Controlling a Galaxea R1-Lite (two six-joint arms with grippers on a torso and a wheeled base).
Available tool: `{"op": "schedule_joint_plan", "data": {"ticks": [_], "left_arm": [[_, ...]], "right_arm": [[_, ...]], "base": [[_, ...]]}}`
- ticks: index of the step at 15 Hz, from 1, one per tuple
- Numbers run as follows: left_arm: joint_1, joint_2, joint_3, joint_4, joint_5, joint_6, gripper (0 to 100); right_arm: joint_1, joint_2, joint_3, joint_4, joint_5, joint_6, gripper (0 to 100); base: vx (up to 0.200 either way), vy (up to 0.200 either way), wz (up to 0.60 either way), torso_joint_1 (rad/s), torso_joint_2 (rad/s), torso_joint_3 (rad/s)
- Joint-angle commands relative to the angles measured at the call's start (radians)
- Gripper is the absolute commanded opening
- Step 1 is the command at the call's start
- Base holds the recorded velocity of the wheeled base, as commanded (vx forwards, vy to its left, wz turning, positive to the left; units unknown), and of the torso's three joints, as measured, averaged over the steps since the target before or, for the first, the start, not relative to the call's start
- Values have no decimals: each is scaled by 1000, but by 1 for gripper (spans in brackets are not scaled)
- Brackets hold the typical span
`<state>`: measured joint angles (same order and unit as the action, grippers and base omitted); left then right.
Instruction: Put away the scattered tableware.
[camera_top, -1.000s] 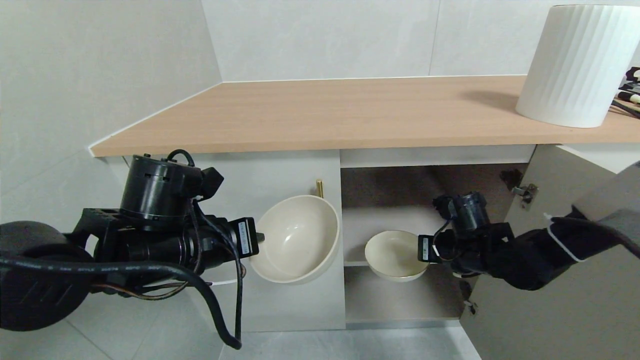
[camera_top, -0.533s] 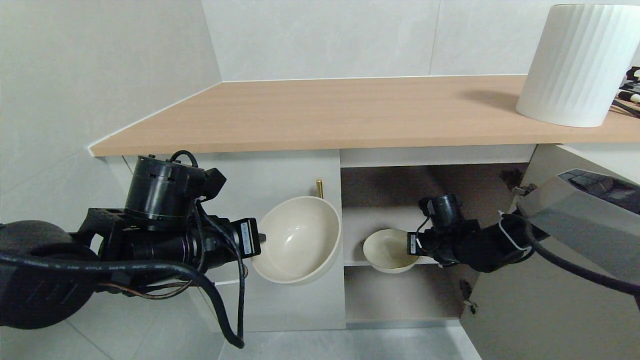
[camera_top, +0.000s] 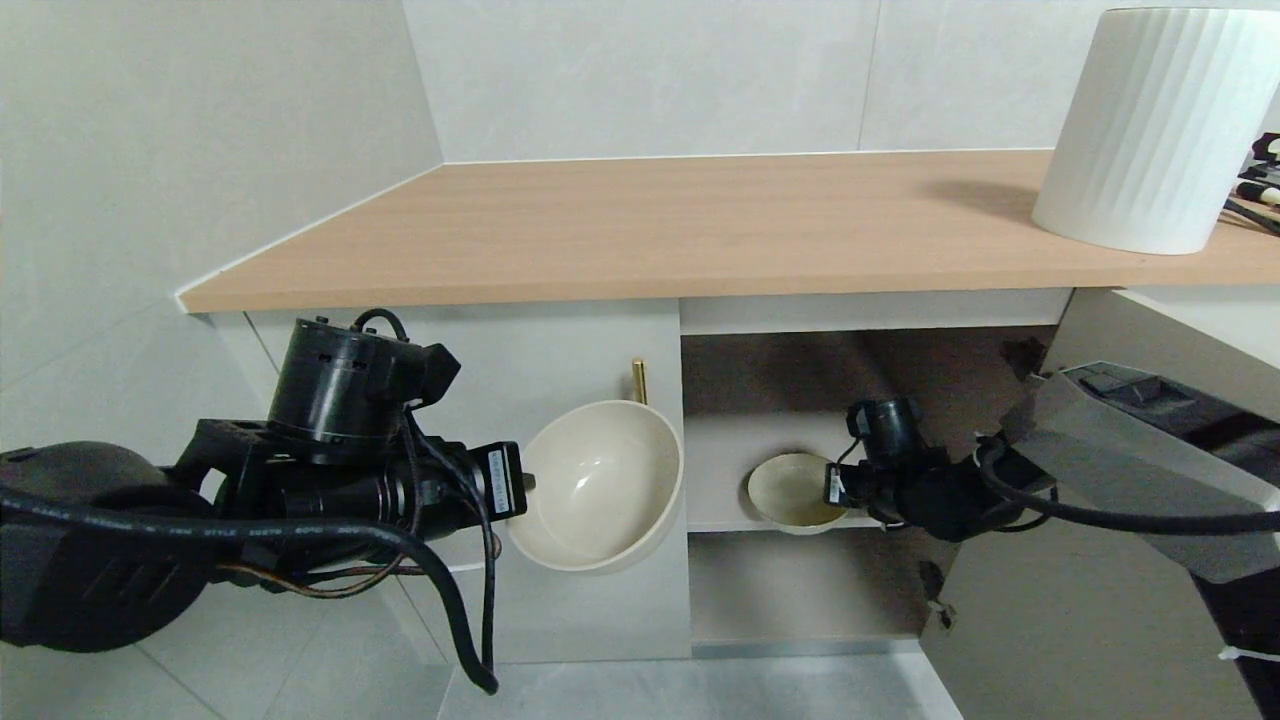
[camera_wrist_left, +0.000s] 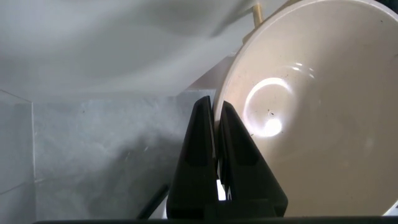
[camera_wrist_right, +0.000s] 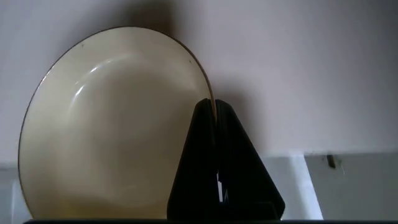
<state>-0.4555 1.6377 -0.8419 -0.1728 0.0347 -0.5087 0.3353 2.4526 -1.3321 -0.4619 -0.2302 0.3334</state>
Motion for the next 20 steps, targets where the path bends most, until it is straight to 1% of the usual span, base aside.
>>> {"op": "schedule_joint_plan", "data": {"ticks": [1, 4, 9, 15, 20], "left_arm": [[-2, 5, 0, -1, 1, -1, 0], [-2, 5, 0, -1, 1, -1, 0], [-8, 5, 0, -1, 1, -2, 0], [-8, 5, 0, -1, 1, -2, 0], [-8, 4, 0, -1, 1, -2, 0]], "right_arm": [[-12, 36, -16, -17, -3, -1, 0], [-15, 68, -56, -24, -51, -7, 0], [-24, 97, -114, -27, -93, -2, 0], [-27, 120, -154, -26, -123, -1, 0], [-29, 120, -156, -27, -126, 1, 0]], "base": [[0, 0, 0, 0, 0, 0], [0, 0, 0, 0, 0, 0], [0, 0, 0, 0, 0, 0], [0, 0, 0, 0, 0, 0], [0, 0, 0, 0, 0, 0]]}}
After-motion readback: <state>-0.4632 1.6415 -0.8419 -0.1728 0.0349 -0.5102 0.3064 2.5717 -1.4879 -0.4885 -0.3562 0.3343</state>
